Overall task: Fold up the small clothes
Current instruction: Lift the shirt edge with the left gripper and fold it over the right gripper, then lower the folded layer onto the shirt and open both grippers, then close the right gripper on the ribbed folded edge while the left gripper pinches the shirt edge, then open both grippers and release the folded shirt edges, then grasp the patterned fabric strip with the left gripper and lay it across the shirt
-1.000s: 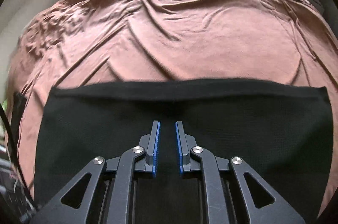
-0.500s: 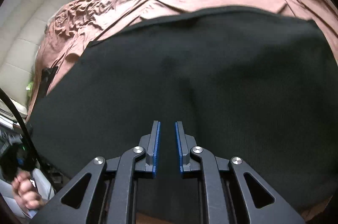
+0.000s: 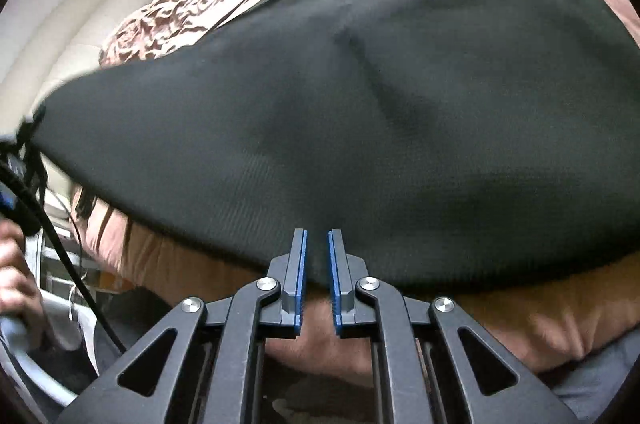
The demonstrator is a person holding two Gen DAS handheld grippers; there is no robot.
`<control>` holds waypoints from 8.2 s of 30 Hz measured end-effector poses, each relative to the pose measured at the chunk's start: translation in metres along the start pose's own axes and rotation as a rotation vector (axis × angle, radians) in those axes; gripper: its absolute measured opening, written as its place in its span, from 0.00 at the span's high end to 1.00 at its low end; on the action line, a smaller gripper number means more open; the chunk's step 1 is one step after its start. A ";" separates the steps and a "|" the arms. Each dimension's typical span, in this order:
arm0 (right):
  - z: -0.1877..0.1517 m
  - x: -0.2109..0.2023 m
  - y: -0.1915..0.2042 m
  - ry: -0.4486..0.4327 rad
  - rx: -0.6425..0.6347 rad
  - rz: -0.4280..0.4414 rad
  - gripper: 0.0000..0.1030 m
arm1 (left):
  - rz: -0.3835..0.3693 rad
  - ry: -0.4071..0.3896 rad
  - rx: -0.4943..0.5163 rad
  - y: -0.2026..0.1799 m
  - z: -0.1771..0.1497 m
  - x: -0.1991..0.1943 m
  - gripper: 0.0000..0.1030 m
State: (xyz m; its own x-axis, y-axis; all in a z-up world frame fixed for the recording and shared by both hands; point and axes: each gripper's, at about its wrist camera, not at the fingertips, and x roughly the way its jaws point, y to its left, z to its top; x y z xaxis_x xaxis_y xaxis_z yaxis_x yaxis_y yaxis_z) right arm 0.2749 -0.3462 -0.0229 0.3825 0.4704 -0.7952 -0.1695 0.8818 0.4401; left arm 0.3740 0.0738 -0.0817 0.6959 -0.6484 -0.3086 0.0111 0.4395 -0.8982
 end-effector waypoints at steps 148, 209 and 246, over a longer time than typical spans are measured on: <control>-0.028 -0.179 -0.201 -0.274 0.191 -0.012 0.95 | 0.121 0.539 0.441 -0.192 -0.085 0.421 0.94; -0.049 -0.190 -0.194 -0.273 0.235 -0.112 0.52 | 0.383 0.654 0.453 -0.071 -0.097 0.308 0.37; -0.030 -0.177 -0.208 -0.230 0.226 -0.105 0.52 | 0.086 0.663 0.386 -0.134 -0.084 0.400 0.92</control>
State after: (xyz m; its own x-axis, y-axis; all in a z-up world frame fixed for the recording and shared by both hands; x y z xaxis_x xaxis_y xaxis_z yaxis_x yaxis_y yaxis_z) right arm 0.2152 -0.6120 0.0134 0.5864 0.3348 -0.7376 0.0775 0.8832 0.4625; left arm 0.5900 -0.2966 -0.1108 0.1317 -0.7854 -0.6049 0.3107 0.6121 -0.7272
